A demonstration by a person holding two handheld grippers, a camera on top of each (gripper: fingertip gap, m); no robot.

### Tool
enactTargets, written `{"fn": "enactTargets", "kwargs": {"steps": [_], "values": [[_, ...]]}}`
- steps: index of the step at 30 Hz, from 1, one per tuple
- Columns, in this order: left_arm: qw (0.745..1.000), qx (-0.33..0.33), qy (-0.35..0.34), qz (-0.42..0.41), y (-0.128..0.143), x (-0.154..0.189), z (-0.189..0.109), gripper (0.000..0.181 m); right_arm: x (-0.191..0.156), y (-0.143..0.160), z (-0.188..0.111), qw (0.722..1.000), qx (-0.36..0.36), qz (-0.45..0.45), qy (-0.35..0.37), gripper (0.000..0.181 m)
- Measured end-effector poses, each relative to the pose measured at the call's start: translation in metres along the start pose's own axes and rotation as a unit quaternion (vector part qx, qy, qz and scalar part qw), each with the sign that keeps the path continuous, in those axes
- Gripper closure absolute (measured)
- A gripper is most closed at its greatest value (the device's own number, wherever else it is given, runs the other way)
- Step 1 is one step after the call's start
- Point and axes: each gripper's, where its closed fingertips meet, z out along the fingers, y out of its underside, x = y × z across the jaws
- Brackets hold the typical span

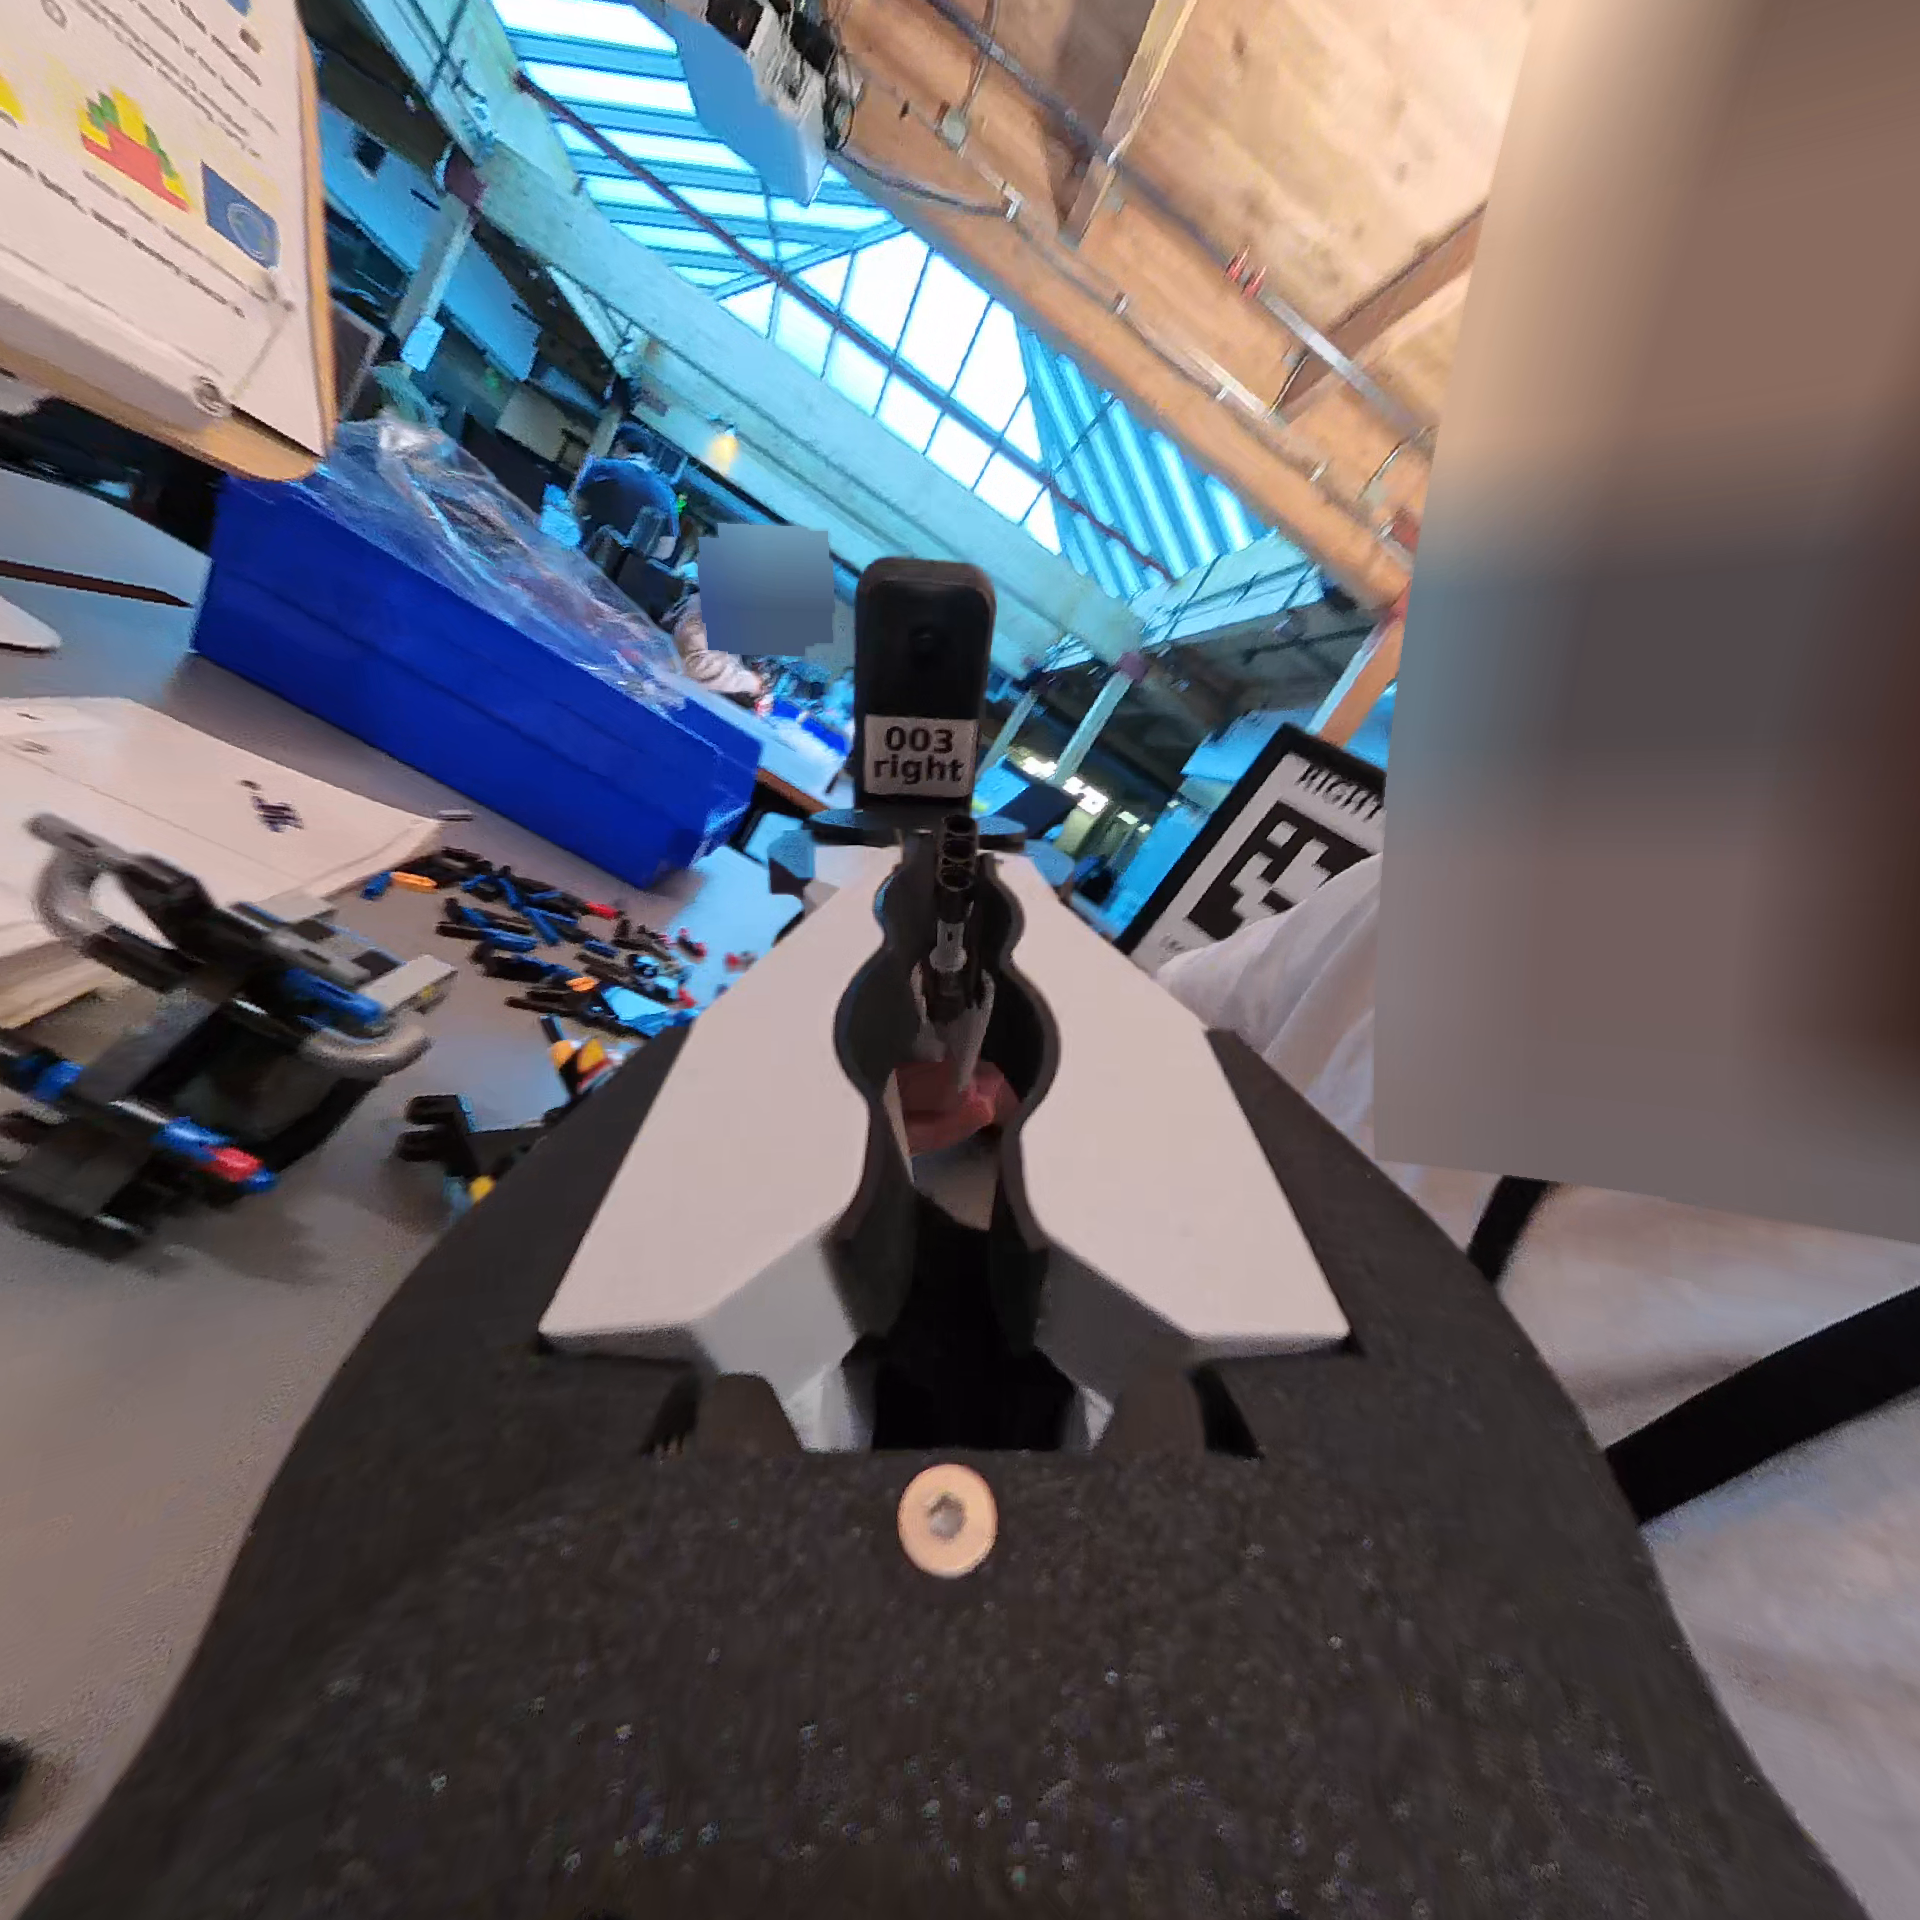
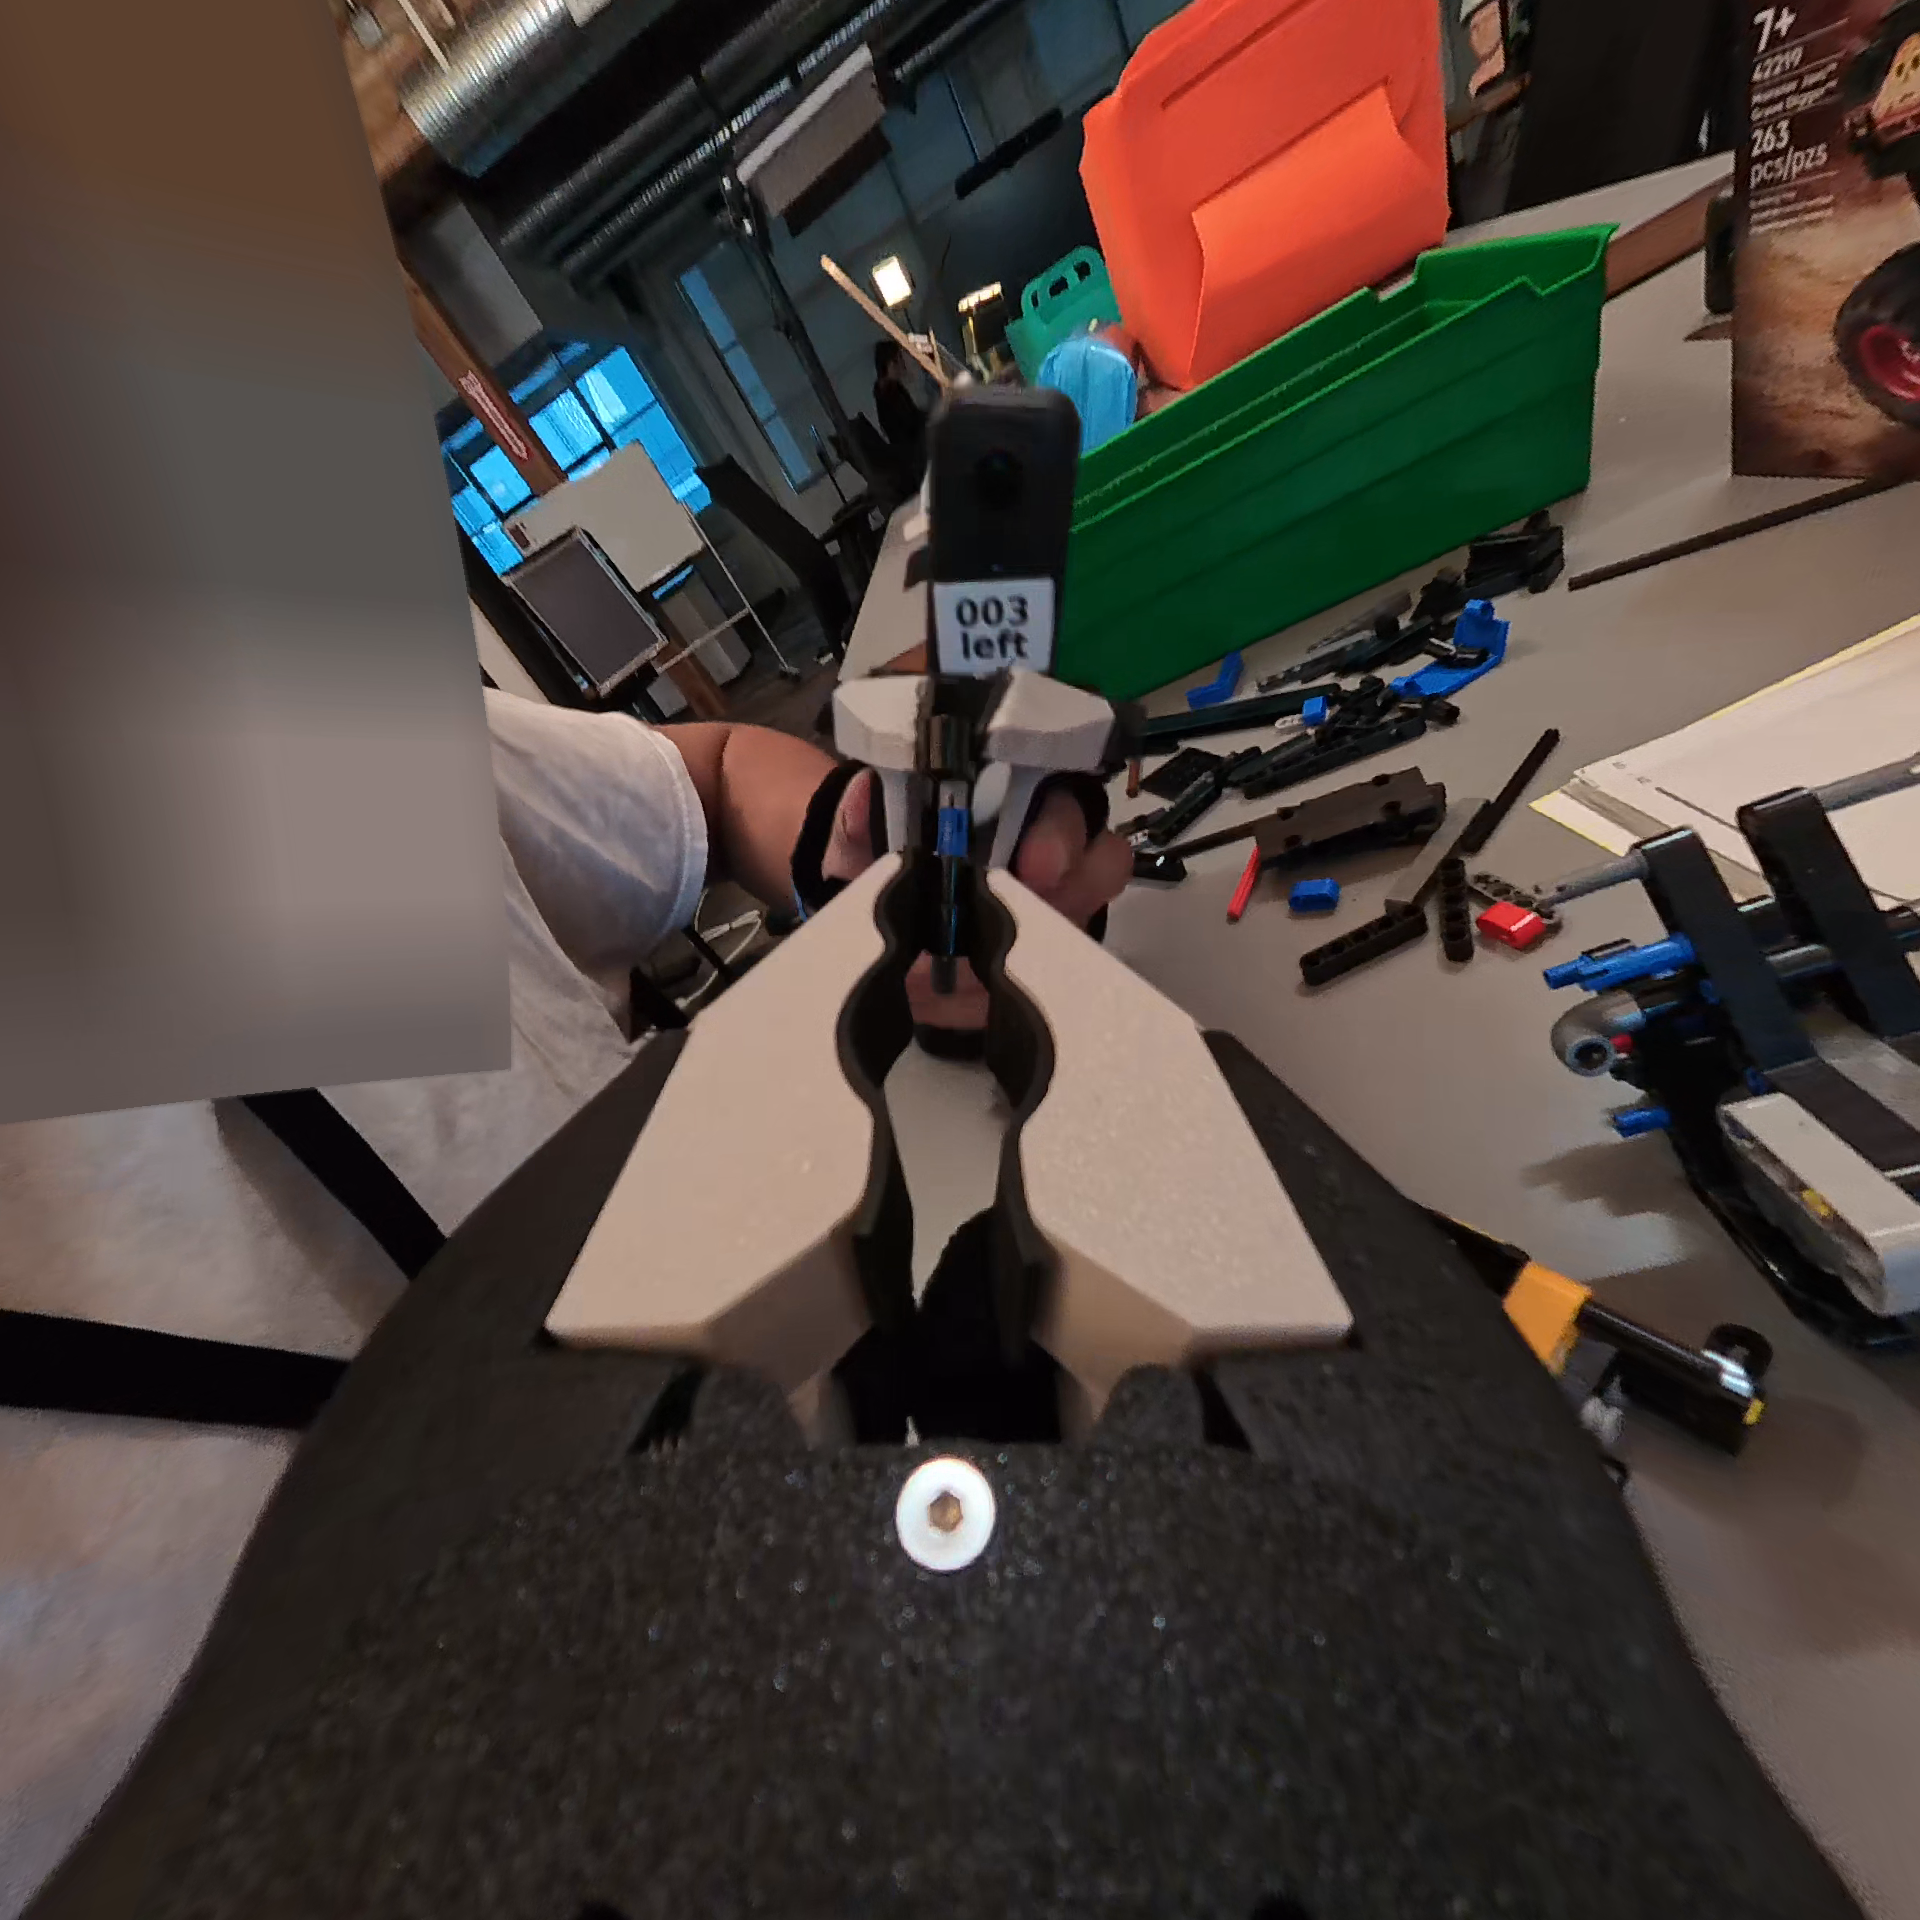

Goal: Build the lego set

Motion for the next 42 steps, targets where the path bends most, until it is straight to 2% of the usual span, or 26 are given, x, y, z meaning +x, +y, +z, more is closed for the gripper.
{"fn": "enactTargets", "kwargs": {"steps": [5, 10, 13, 19, 23, 30, 36, 42], "values": [[1.0, 0.016, 0.022, -0.01, -0.003, 0.004, 0.003, 0.175, -0.003, -0.007, 0.001, 0.999, 0.033, -0.008, 0.002, 0.175], [0.997, -0.032, 0.011, 0.064, 0.001, 0.008, 0.002, 0.175, -0.005, -0.005, 0.0, 0.998, 0.03, -0.052, 0.02, 0.175], [0.997, -0.035, 0.025, 0.067, 0.001, 0.015, 0.003, 0.175, -0.01, -0.006, 0.0, 0.995, 0.021, -0.097, 0.028, 0.175], [0.998, -0.016, 0.044, 0.04, -0.001, 0.02, 0.005, 0.175, -0.015, -0.009, -0.001, 0.995, 0.03, -0.093, 0.016, 0.175], [0.998, -0.023, 0.038, 0.05, 0.001, 0.019, 0.006, 0.175, -0.015, -0.008, -0.002, 0.996, 0.026, -0.089, 0.013, 0.175], [0.983, -0.123, -0.021, 0.138, 0.017, 0.0, -0.003, 0.174, 0.003, 0.011, -0.001, 0.996, -0.033, -0.081, 0.034, 0.175], [0.965, -0.192, -0.023, 0.177, 0.032, -0.005, -0.008, 0.174, 0.007, 0.025, 0.0, 0.988, -0.089, -0.11, 0.061, 0.175], [0.957, -0.217, -0.029, 0.193, 0.037, -0.01, -0.014, 0.173, 0.011, 0.033, -0.003, 0.987, -0.106, -0.109, 0.06, 0.175]]}}
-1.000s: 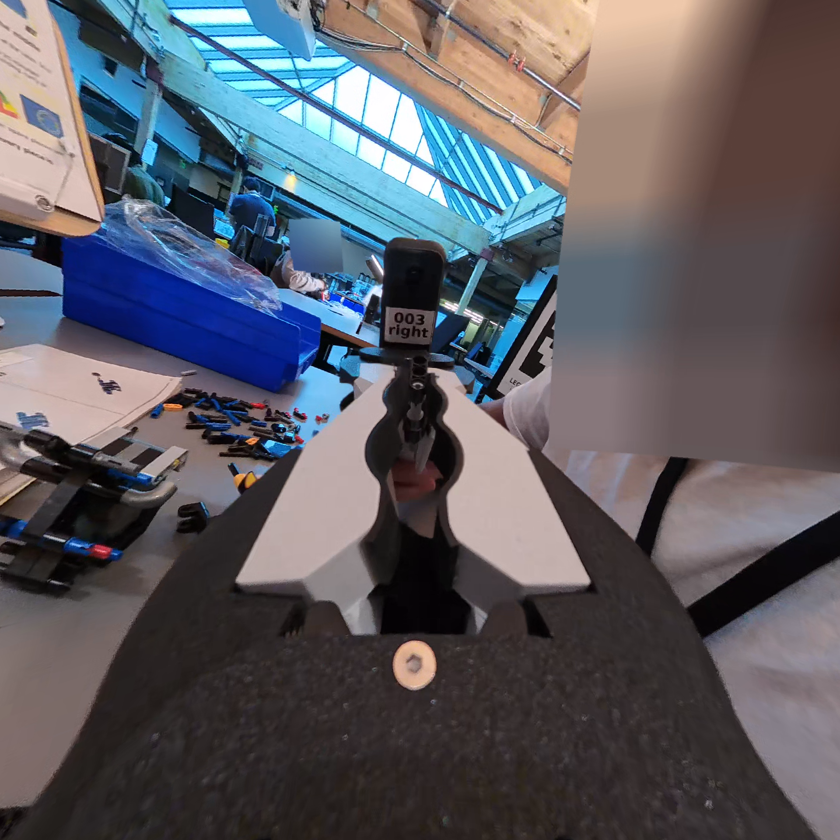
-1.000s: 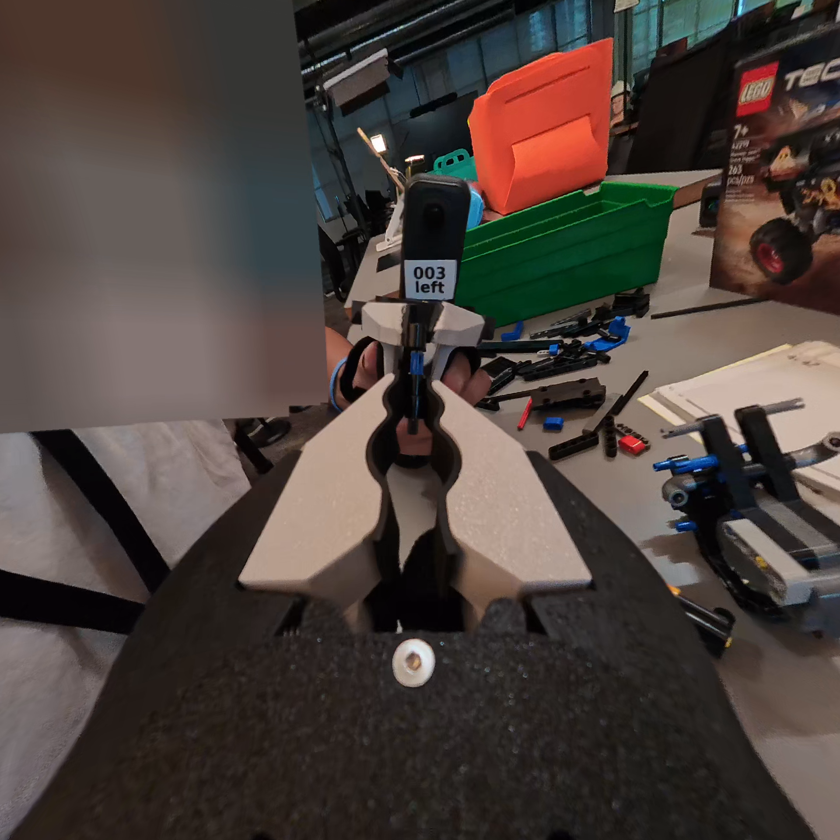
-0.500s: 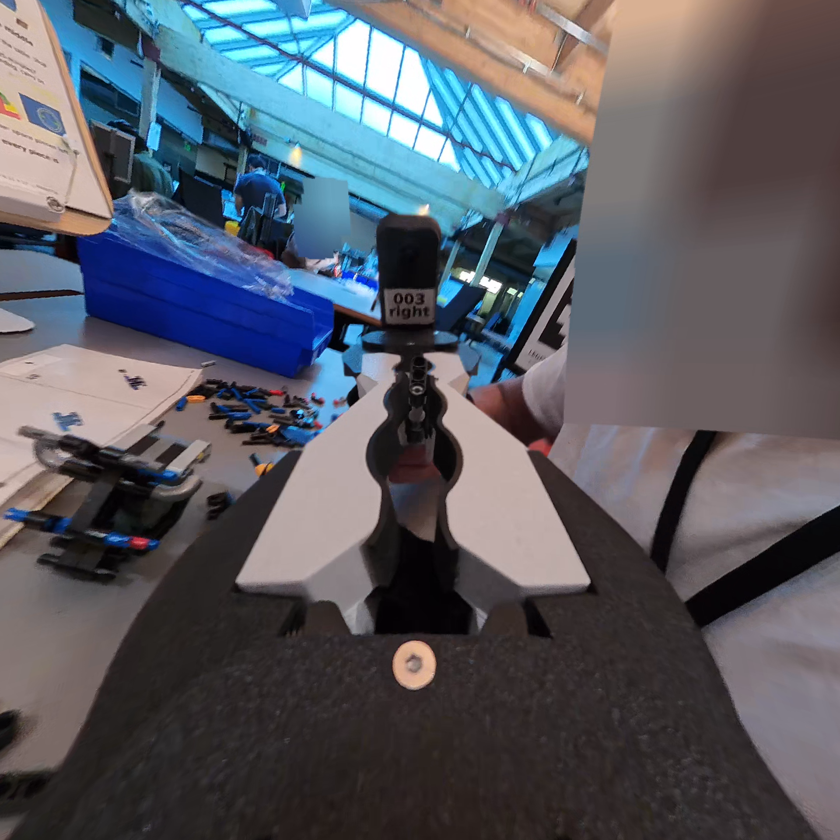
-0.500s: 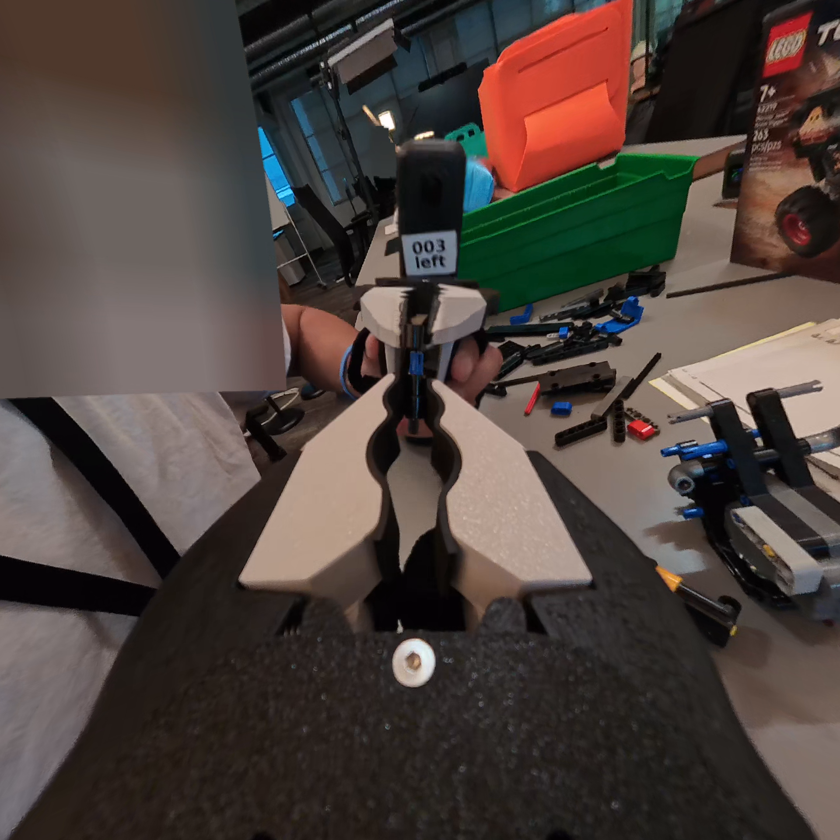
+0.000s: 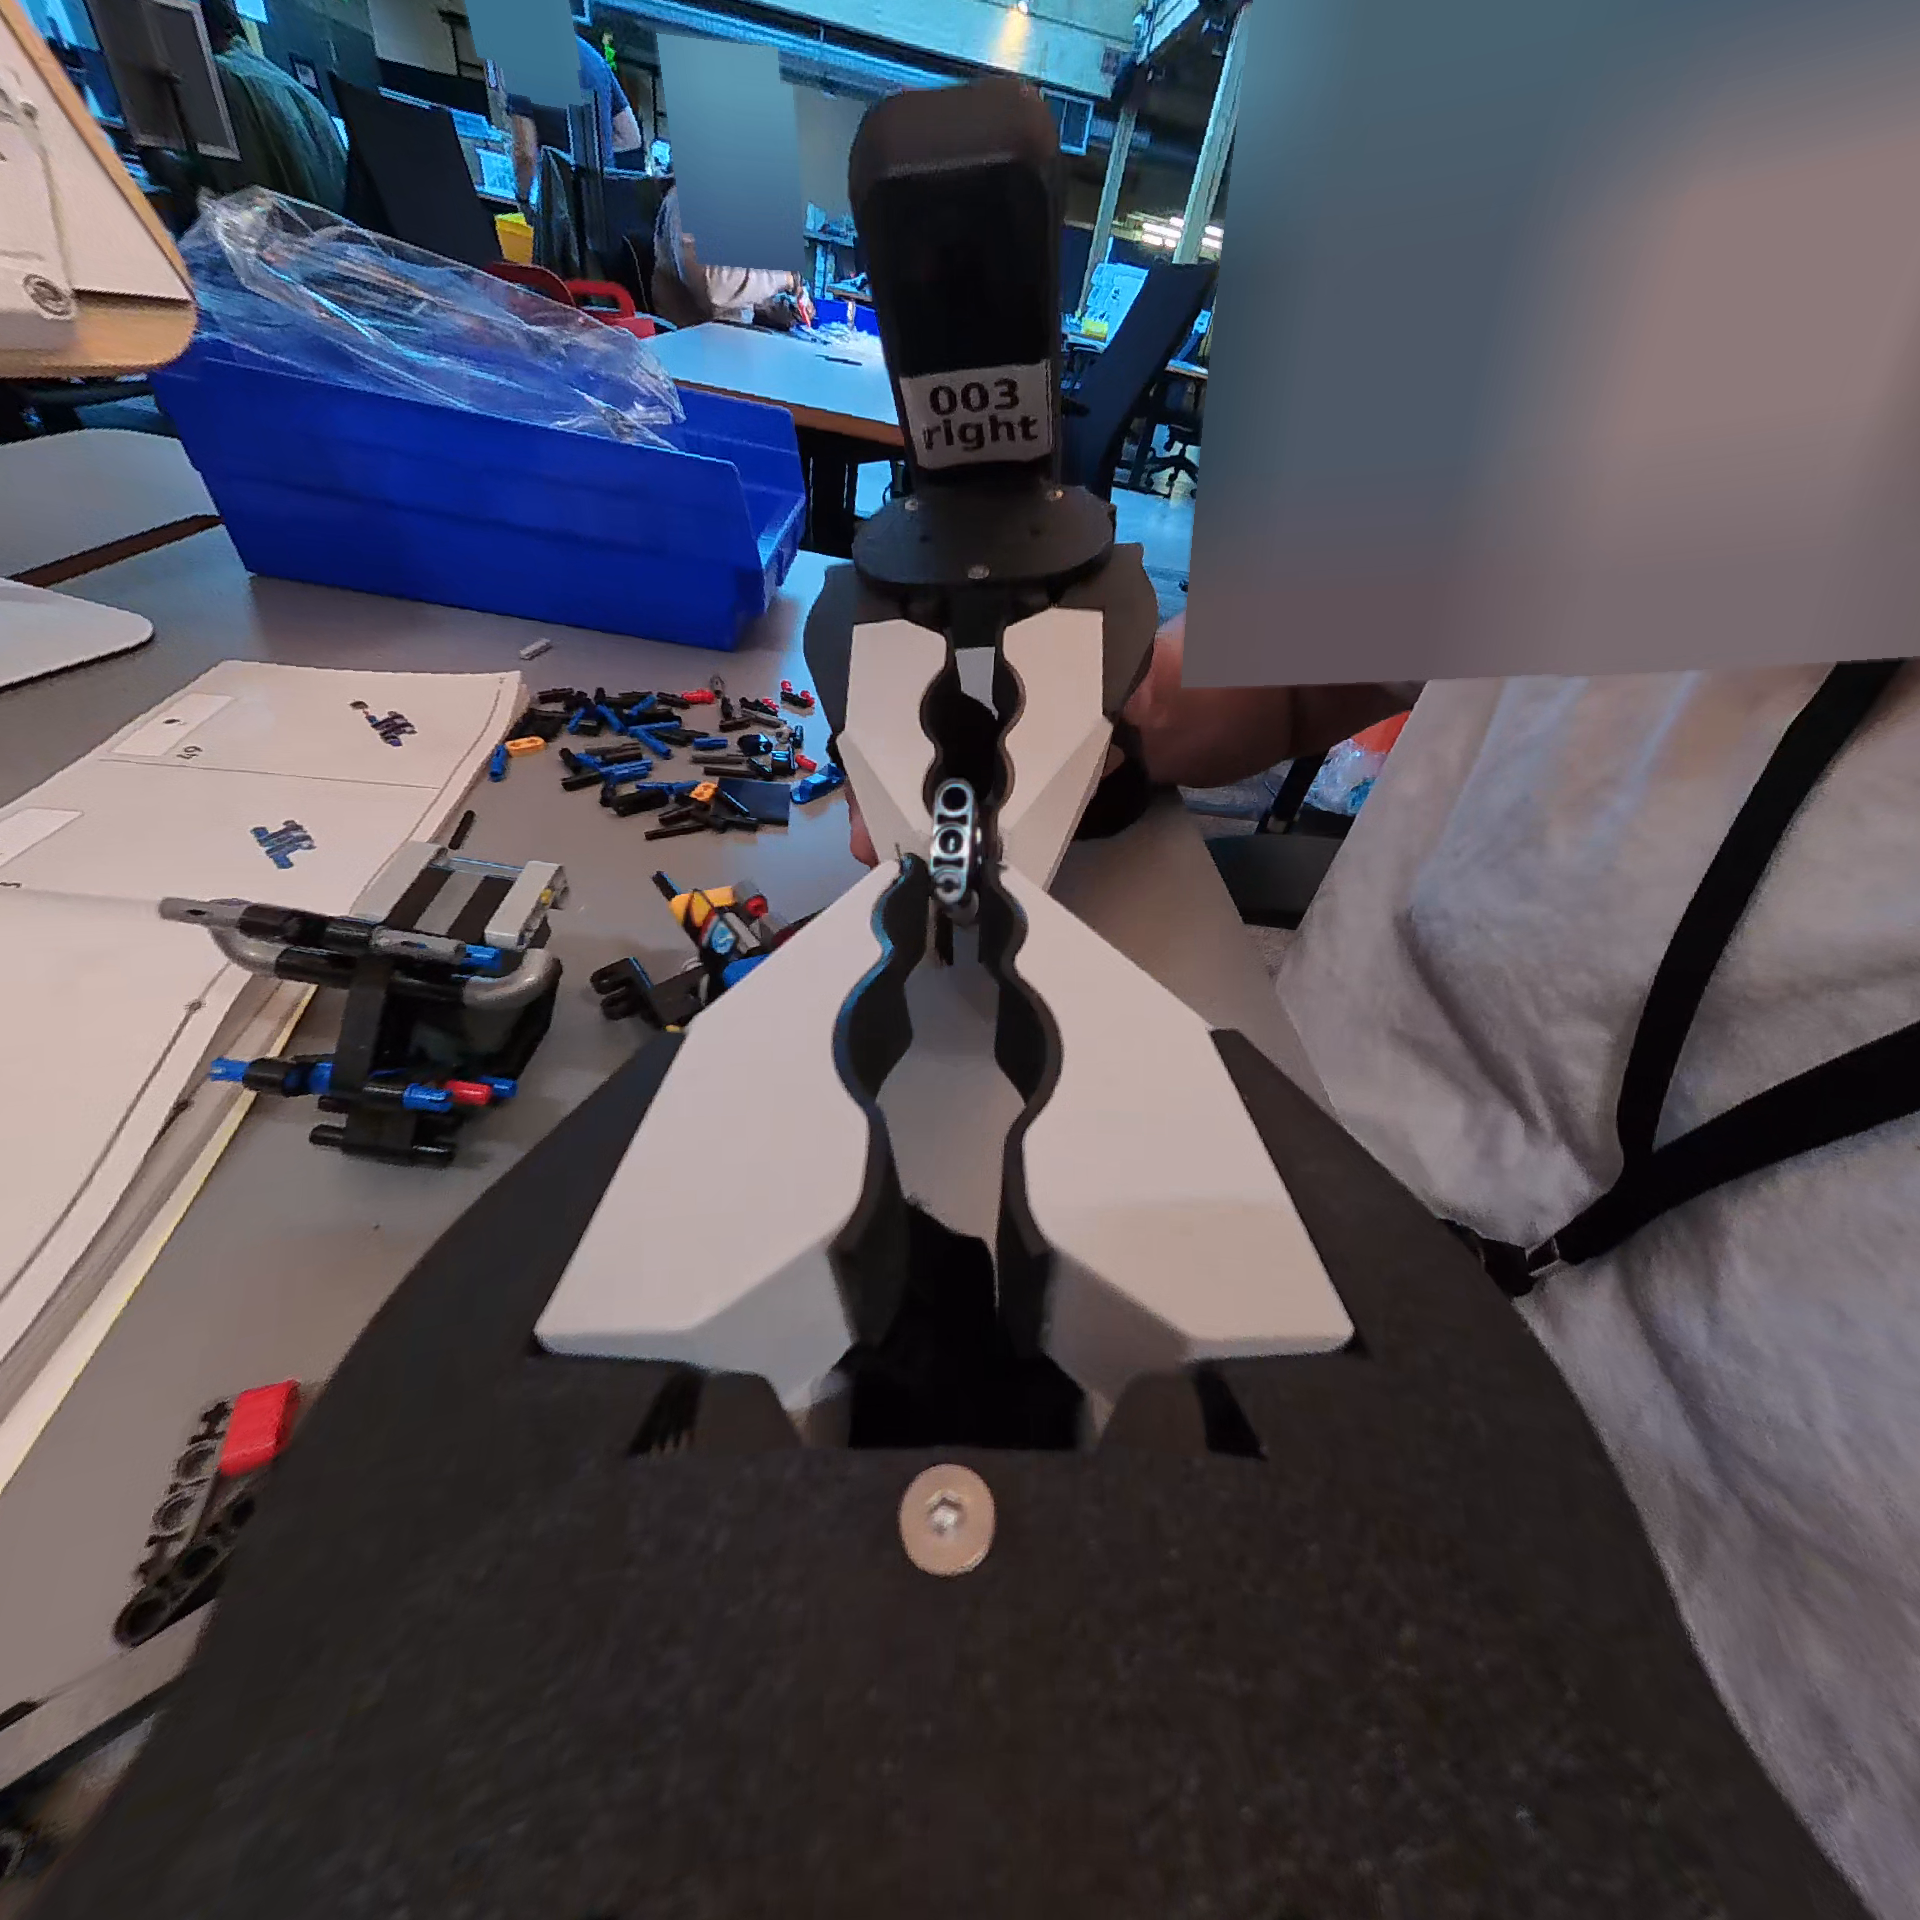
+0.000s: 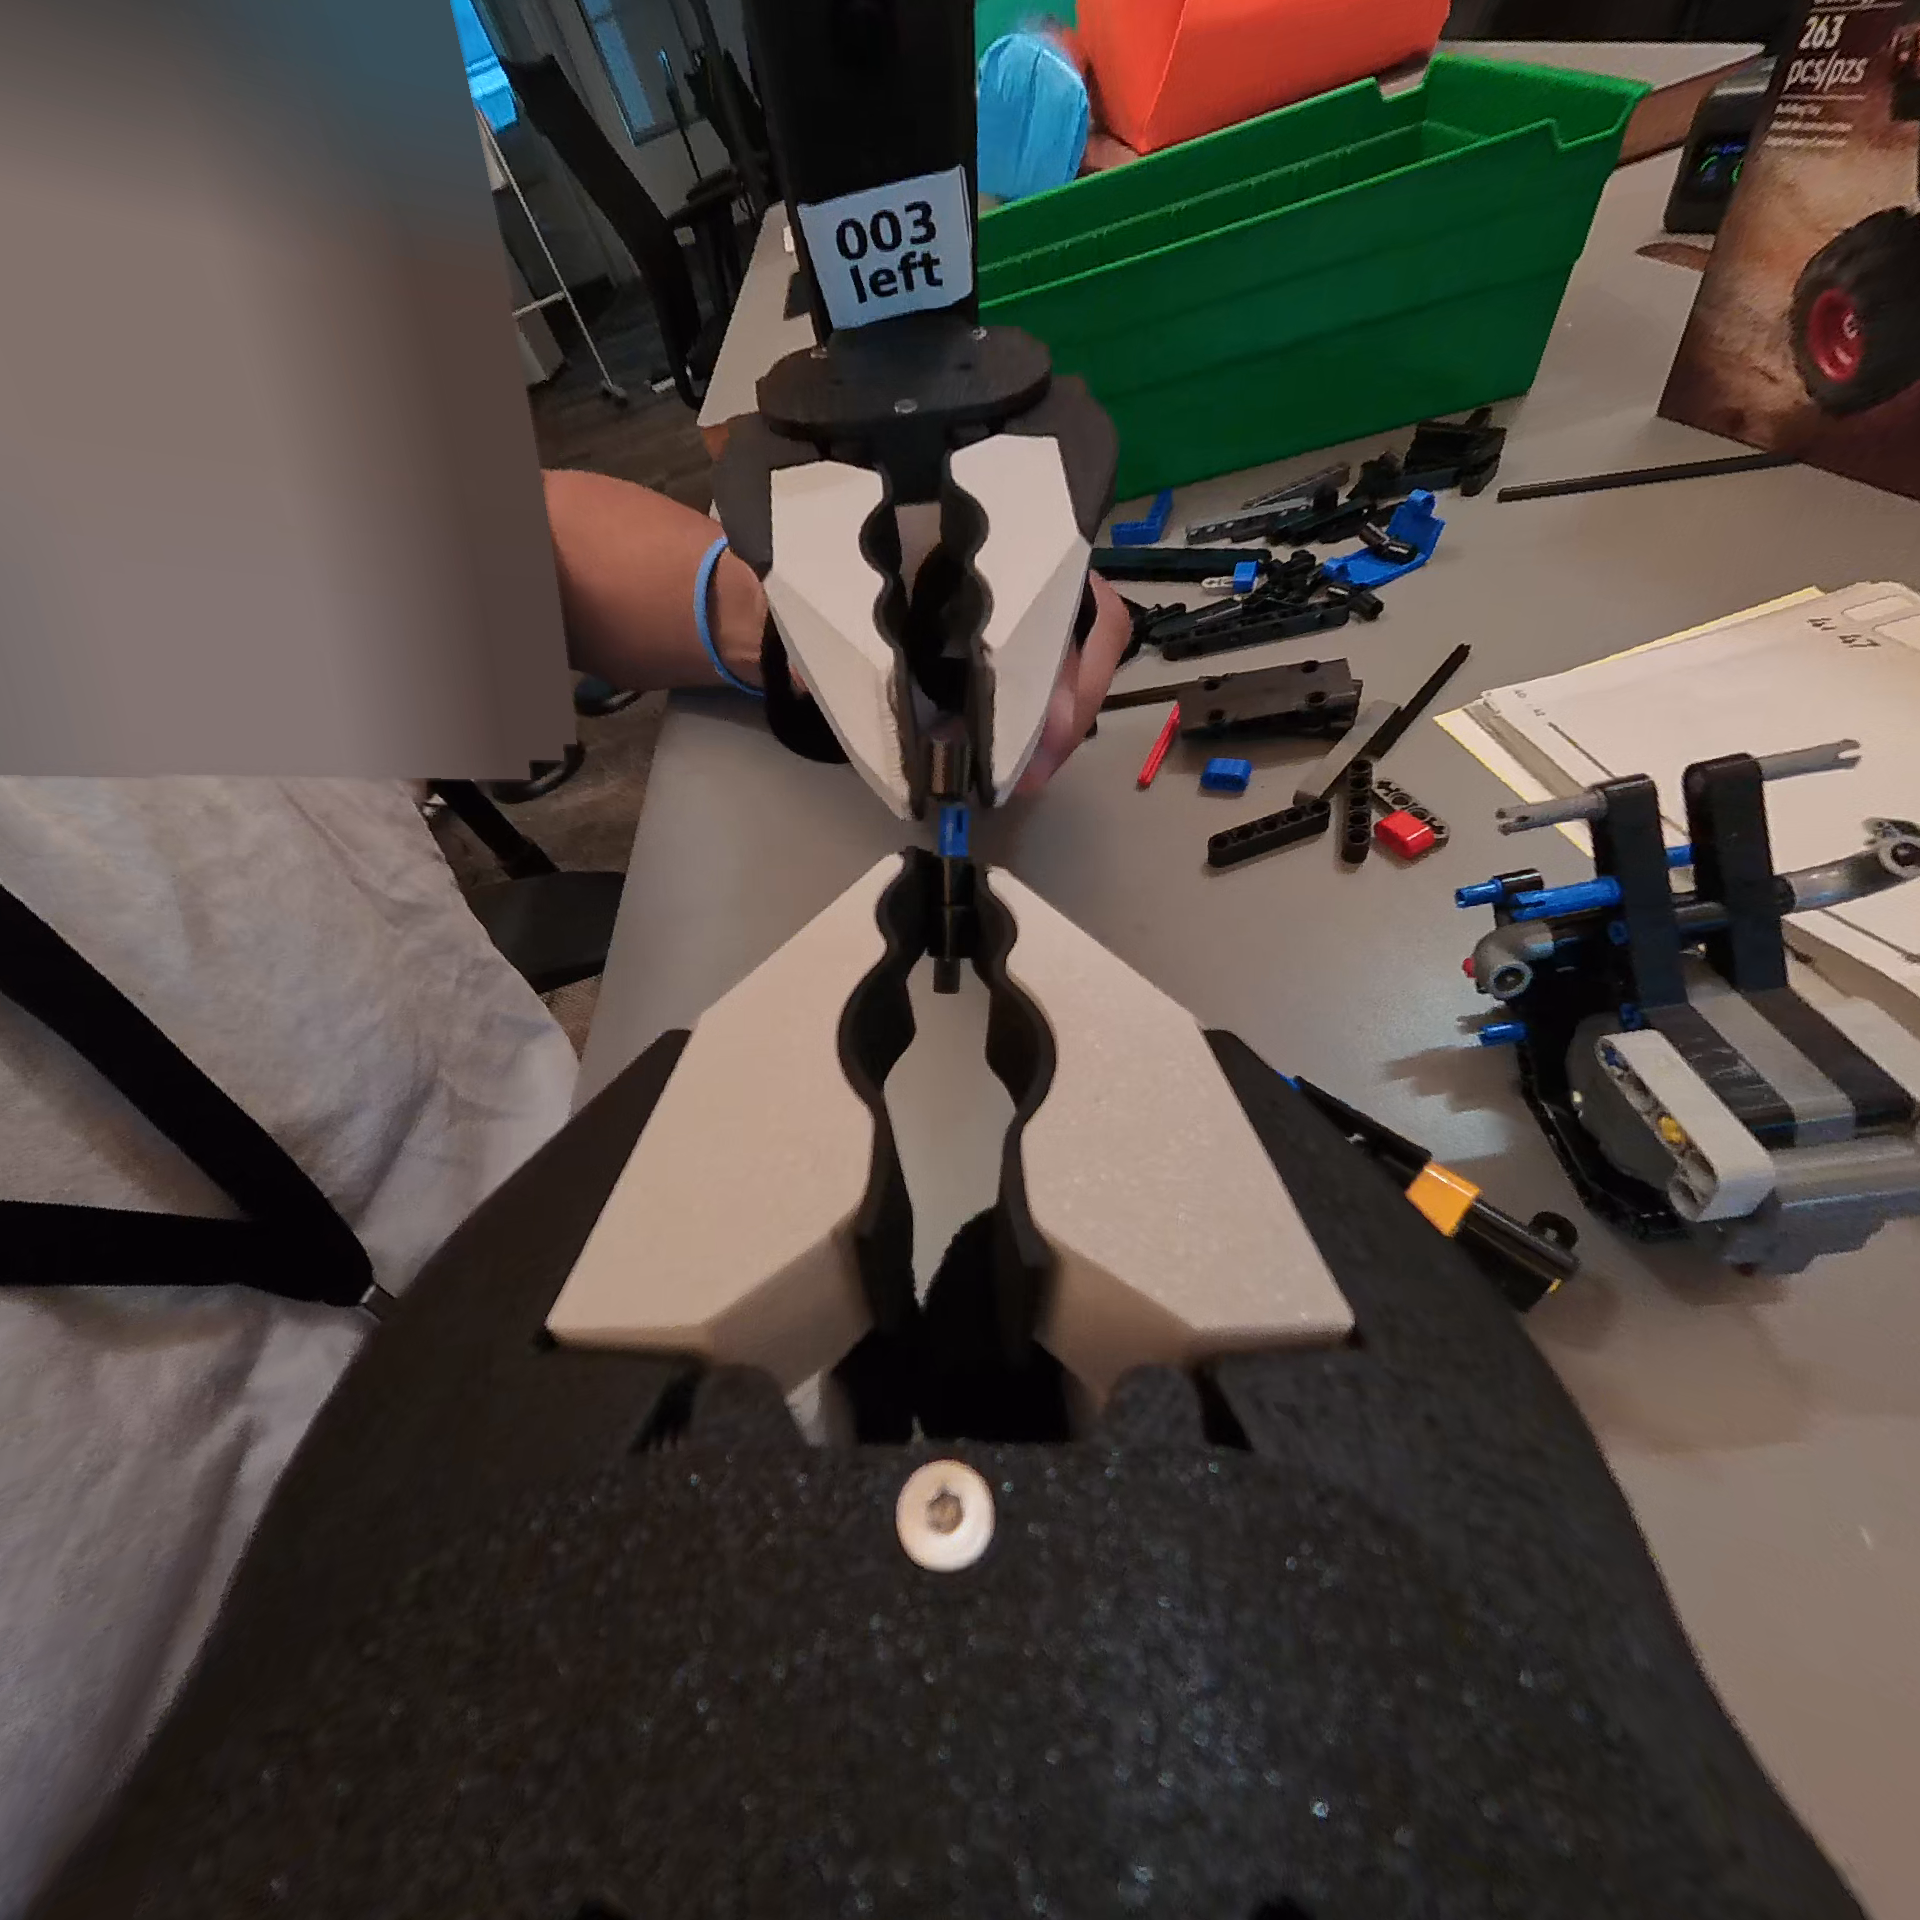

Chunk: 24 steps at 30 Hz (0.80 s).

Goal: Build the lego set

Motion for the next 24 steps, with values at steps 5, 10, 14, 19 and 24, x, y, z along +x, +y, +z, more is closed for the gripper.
{"fn": "enactTargets", "kwargs": {"steps": [5, 10, 14, 19, 24], "values": [[0.999, 0.006, 0.015, -0.028, 0.0, 0.0, -0.001, 0.175, 0.001, 0.002, -0.002, 1.0, -0.006, -0.004, -0.001, 0.175], [0.999, -0.01, 0.016, -0.028, 0.005, 0.002, 0.001, 0.175, 0.0, 0.005, -0.002, 1.0, -0.015, -0.019, 0.006, 0.175], [0.999, -0.024, 0.022, -0.034, 0.008, 0.003, 0.002, 0.175, -0.001, 0.008, -0.001, 1.0, -0.02, -0.016, 0.001, 0.175], [0.998, -0.006, 0.036, -0.05, 0.005, 0.005, 0.001, 0.175, -0.004, 0.004, -0.001, 1.0, -0.004, -0.003, -0.013, 0.175], [0.997, 0.0, 0.045, -0.059, 0.002, 0.009, 0.002, 0.175, -0.008, 0.0, -0.001, 1.0, 0.009, 0.002, -0.022, 0.175]]}}
